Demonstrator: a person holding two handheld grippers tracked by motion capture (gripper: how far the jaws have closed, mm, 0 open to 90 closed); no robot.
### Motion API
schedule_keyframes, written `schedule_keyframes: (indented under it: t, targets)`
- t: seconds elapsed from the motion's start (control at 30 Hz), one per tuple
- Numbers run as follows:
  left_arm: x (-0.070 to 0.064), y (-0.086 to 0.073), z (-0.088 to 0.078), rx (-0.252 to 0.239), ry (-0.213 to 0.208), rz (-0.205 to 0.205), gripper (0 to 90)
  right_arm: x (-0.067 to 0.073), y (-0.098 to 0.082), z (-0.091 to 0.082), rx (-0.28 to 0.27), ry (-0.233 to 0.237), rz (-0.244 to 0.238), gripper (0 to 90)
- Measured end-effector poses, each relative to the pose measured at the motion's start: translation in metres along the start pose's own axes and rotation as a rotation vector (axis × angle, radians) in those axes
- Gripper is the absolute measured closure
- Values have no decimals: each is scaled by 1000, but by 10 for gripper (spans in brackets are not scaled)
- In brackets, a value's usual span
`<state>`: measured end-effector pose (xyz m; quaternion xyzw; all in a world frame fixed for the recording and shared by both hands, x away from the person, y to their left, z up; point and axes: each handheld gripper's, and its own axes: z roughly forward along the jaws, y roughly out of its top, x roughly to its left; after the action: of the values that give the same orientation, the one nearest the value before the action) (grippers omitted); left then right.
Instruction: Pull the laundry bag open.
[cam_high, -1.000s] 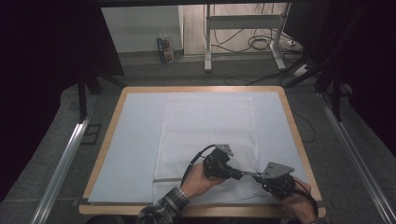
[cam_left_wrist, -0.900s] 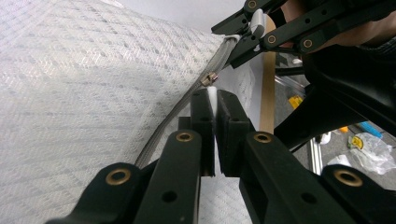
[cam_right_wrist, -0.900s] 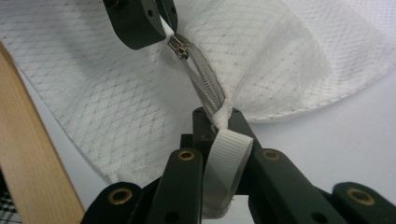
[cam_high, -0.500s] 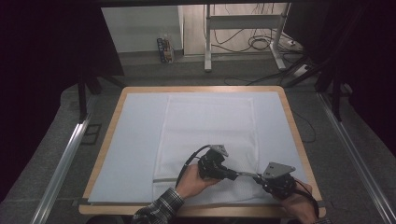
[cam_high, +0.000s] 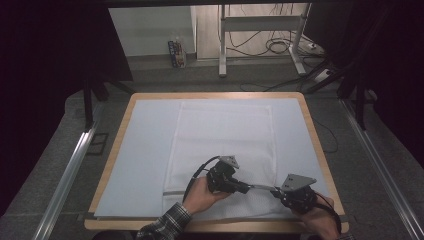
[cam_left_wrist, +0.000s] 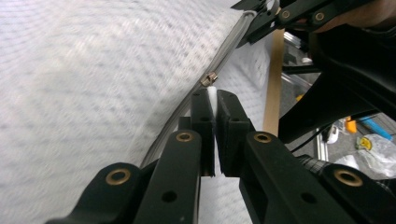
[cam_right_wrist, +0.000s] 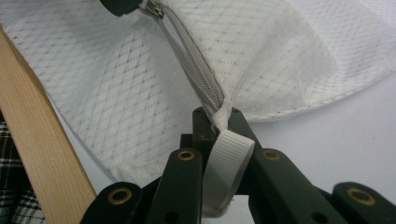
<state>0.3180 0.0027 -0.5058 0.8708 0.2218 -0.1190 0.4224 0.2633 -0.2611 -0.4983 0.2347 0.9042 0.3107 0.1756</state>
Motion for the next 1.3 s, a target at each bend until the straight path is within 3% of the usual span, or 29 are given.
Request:
schedule_keyframes:
  t: [0.3, 0.7, 1.3]
  targets:
    - [1, -2, -5, 4, -9, -2, 873, 1, 0, 0, -2, 8, 5, 842]
    - [3, -12, -20, 5, 27, -25, 873, 0, -1, 1, 1, 4, 19, 842]
    - [9, -31, -39, -18, 38, -58, 873, 1, -2, 2, 6, 8, 23, 840]
